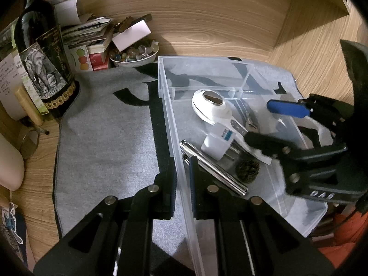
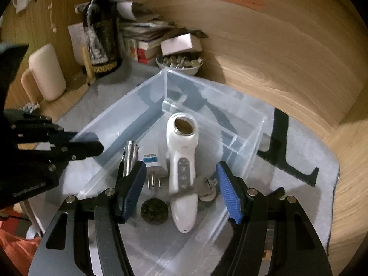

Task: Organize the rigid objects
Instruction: 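Carry the keyring into the box and open the right tool, then grasp the black and gold USB stick with the right tool, then lower the USB stick into the box and open the right tool, then grasp the small black adapter on the mat with the right tool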

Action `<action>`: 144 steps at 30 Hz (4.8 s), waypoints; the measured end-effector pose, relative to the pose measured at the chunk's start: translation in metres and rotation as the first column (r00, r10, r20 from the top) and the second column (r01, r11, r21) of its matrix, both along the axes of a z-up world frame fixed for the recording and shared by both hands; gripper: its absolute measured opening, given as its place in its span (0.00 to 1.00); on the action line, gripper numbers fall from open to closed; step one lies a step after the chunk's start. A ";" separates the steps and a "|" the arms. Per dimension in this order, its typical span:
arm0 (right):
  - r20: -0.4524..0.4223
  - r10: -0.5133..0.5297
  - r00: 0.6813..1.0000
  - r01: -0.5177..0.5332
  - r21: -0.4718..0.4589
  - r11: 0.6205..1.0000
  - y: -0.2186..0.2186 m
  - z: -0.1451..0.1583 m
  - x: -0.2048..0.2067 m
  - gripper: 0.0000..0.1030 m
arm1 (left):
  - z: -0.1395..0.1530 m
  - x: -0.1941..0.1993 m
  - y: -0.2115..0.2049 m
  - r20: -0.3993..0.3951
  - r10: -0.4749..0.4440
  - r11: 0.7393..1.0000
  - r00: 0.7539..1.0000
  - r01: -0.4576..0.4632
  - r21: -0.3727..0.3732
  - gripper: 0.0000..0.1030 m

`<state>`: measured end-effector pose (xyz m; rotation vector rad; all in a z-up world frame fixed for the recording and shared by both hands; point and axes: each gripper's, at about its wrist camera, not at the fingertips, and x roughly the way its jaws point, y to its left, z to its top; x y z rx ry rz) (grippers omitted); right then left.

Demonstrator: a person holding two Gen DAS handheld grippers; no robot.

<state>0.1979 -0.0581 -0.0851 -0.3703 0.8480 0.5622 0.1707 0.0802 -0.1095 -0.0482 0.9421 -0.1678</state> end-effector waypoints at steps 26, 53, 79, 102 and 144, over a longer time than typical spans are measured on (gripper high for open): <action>0.021 -0.374 0.927 0.375 -0.039 0.926 -0.130 -0.004 0.005 0.64 | 0.000 0.000 0.000 0.000 -0.001 1.000 1.000 0.001 0.002 0.09; -0.053 -0.363 0.930 0.360 -0.059 0.931 -0.127 -0.039 0.024 0.21 | 0.001 0.001 -0.002 -0.005 0.008 1.000 1.000 -0.008 0.017 0.09; 0.188 -0.113 0.976 0.101 0.073 0.992 -0.038 0.047 -0.009 0.21 | 0.001 0.001 -0.003 -0.004 0.009 1.000 1.000 -0.009 0.017 0.09; -0.045 0.022 0.999 -0.022 -0.011 1.000 0.010 -0.012 -0.001 0.21 | 0.002 0.001 -0.003 -0.001 0.006 1.000 1.000 -0.006 0.009 0.09; -0.129 -0.296 0.947 0.291 -0.052 0.955 -0.100 -0.053 0.023 0.46 | 0.002 -0.001 -0.004 -0.002 0.008 1.000 1.000 -0.008 0.011 0.09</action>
